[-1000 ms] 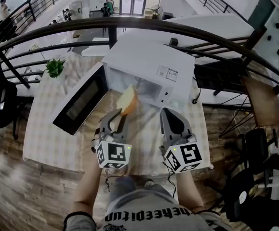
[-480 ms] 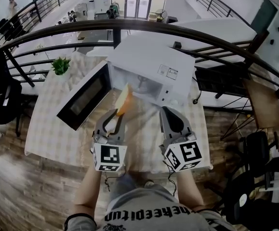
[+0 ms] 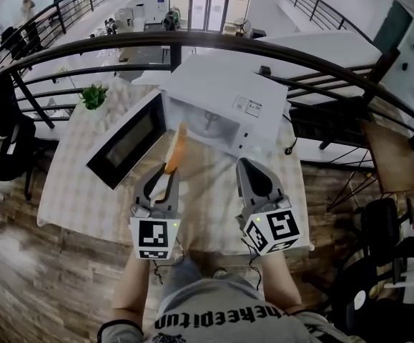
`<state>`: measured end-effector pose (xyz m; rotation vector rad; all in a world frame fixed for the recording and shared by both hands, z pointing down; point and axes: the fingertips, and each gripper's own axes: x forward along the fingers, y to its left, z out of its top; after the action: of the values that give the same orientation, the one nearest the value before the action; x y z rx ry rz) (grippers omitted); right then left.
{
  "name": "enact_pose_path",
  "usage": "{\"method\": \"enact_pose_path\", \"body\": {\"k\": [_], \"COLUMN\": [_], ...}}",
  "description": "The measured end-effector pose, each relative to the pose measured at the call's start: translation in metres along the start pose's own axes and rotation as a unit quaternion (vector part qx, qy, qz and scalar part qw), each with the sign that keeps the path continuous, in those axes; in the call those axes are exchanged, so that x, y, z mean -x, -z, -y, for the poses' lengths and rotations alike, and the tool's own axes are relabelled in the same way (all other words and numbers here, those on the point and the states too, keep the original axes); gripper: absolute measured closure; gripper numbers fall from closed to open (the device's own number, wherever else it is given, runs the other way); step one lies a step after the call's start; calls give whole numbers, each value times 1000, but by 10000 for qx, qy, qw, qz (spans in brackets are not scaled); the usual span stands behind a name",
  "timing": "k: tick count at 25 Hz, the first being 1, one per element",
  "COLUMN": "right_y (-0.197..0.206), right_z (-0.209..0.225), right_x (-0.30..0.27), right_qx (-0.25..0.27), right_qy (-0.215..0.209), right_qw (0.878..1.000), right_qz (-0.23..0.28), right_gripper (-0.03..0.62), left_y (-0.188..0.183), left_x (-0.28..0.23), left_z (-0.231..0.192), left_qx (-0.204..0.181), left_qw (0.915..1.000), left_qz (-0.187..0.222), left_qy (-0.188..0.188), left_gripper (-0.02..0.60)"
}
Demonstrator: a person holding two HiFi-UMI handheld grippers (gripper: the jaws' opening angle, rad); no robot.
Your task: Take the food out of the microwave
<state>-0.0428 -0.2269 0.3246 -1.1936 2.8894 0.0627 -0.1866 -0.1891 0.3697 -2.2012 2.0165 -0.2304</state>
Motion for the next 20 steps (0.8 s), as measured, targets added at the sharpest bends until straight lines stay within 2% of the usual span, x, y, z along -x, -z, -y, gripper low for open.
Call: {"method": "enact_pose_path", "body": {"k": [20], "right_y": [-6], "right_z": [2], "right_x": [28], "right_qx": [15], "right_qy": [-185], "right_qw": [9998], "right_qz": [120], "right_gripper": [589], "left_y": [-34], "left_x": [37], "left_z": [3], "left_qx": [672], "left_qw": [9959], "left_qz": [406], "left_qy": [-456], "left_gripper": [505]}}
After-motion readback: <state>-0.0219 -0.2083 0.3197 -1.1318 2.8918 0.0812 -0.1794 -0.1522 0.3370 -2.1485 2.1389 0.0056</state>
